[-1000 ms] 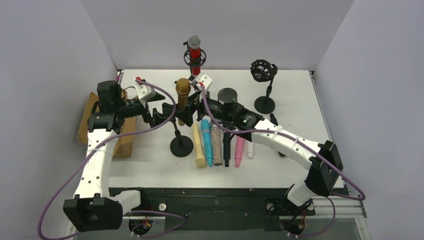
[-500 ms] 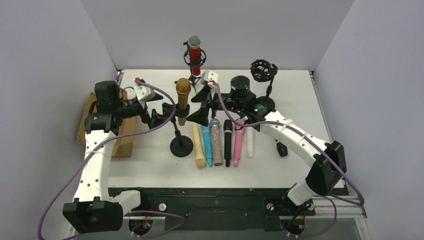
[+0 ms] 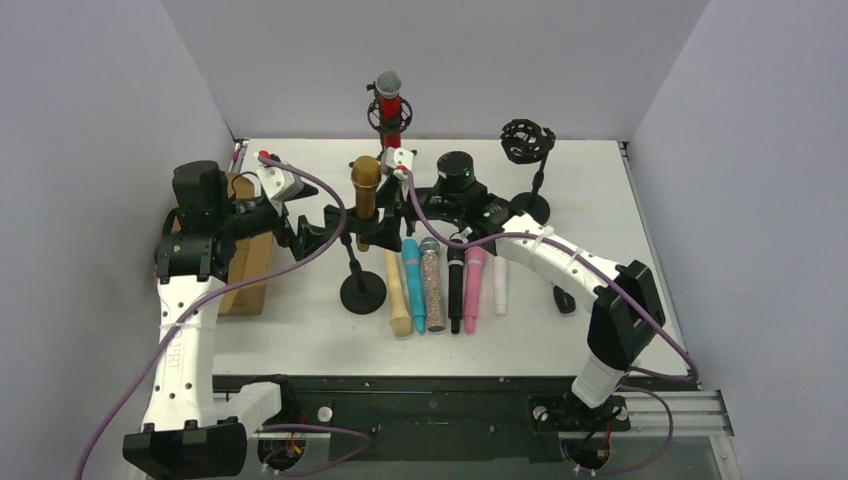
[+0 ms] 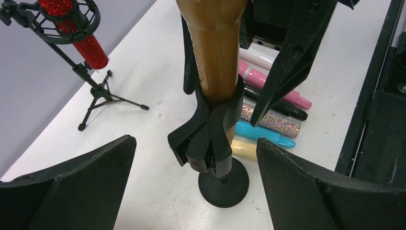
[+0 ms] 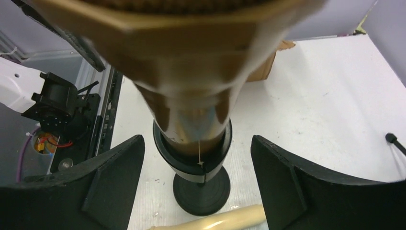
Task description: Attach the microphones to the stand
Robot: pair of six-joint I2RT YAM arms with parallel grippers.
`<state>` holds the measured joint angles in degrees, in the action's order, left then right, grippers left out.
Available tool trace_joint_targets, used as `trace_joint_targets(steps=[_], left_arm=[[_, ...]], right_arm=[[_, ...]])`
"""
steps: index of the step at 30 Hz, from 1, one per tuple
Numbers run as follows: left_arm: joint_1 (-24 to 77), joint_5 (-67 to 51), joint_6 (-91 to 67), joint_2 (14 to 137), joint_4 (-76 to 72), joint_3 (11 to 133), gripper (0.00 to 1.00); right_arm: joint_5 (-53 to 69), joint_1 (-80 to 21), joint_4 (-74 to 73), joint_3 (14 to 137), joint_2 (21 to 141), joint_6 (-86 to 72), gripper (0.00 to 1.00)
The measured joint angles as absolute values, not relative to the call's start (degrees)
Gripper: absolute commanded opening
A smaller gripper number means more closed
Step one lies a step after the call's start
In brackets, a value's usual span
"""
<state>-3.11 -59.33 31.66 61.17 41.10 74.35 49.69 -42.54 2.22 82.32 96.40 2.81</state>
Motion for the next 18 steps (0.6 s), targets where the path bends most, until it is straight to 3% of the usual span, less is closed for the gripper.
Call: trace_joint_targets(steps=[4,8,12,14,18], left_arm=[[-3.11,-56.31,28.75,61.08,41.47,75.59,0.96],[-3.11,-52.14,26.57,60.82,42.04,76.66,0.96],[-3.14,-48.88,25.67,59.81,42.50,76.97,0.96],[-3.16,-47.68,25.65,59.05,42.87,76.99,0.96],[-3.16,-45.65,25.67,58.06,42.98,77.08,0.96]], right_arm=[[49.34,-44.16,6.63,82.32,97.36,1.34,0.67],[49.04,-45.10,10.90,82.32,98.39,-1.52,0.52],[48.34,-45.39,14.70,82.30,99.57,-4.27,0.26],[47.27,-45.39,16.05,82.26,99.94,-5.30,0.02],[44.71,-45.60,17.80,81.62,100.05,-6.61,0.00]])
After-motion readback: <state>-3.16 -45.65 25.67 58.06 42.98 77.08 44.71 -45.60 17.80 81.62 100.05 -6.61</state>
